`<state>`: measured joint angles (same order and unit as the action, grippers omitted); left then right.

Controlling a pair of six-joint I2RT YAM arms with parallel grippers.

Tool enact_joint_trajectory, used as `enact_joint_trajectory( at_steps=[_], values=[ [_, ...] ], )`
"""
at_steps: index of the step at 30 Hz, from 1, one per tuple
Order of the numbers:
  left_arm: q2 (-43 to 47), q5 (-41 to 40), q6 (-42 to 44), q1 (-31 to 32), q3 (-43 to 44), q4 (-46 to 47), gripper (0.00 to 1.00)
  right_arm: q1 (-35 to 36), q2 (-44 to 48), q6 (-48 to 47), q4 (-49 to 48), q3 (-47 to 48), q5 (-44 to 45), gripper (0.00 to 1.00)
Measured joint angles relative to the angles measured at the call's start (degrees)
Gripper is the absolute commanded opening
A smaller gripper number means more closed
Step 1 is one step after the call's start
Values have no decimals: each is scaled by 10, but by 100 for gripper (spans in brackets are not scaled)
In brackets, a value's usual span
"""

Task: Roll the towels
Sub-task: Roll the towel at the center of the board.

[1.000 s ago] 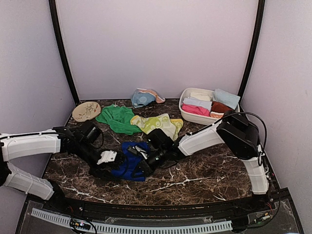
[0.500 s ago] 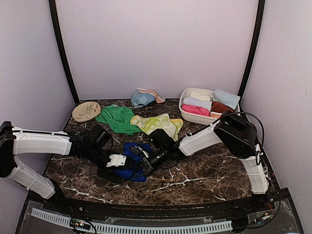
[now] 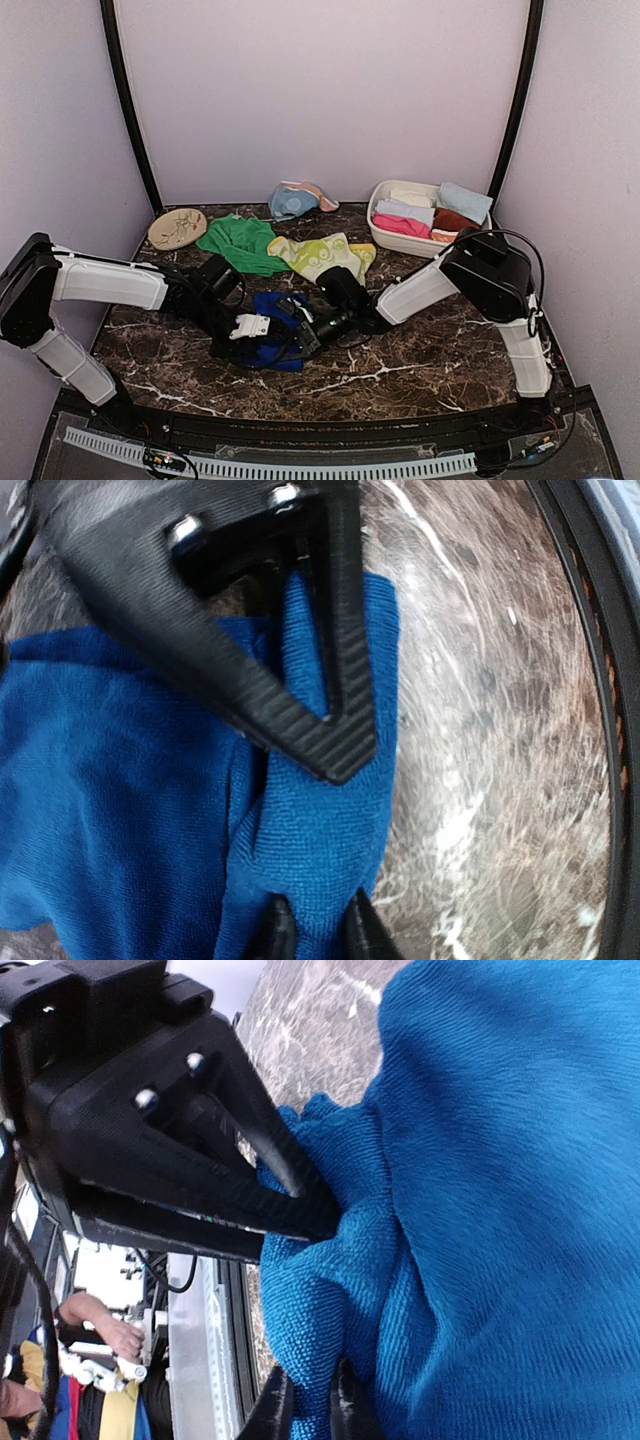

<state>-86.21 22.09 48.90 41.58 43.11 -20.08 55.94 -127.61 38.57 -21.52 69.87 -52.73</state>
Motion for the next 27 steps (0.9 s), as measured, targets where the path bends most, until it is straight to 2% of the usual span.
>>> enact_joint_trajectory(
  at_steps=[3,7,9,11,12,14,15,18,22,25,27],
  values=[
    [-20,26,-6,-14,20,-18,0,-7,37,-10,-6,-38,41,45],
    [-46,62,-9,-29,49,-57,0,-17,106,-52,32,-84,139,53],
    [-60,83,-9,-37,64,-82,0,-22,143,-80,53,-109,203,65],
    [-72,103,-8,-46,78,-112,0,-23,187,-106,66,-143,273,68],
    [-79,115,-5,-50,85,-129,0,-22,217,-124,70,-166,320,74],
    [-92,135,0,-55,96,-163,0,-17,276,-147,74,-207,408,98],
    [-99,145,2,-57,101,-181,0,-16,316,-160,78,-228,469,100],
    [-120,170,14,-58,115,-227,0,-28,397,-157,74,-255,573,100],
    [-152,205,28,-69,132,-279,0,-75,462,-179,0,-302,595,100],
    [-184,231,35,-88,151,-311,0,-37,467,-250,-36,-336,624,97],
    [-210,249,37,-100,165,-331,0,35,460,-320,-37,-343,650,93]
  ],
)
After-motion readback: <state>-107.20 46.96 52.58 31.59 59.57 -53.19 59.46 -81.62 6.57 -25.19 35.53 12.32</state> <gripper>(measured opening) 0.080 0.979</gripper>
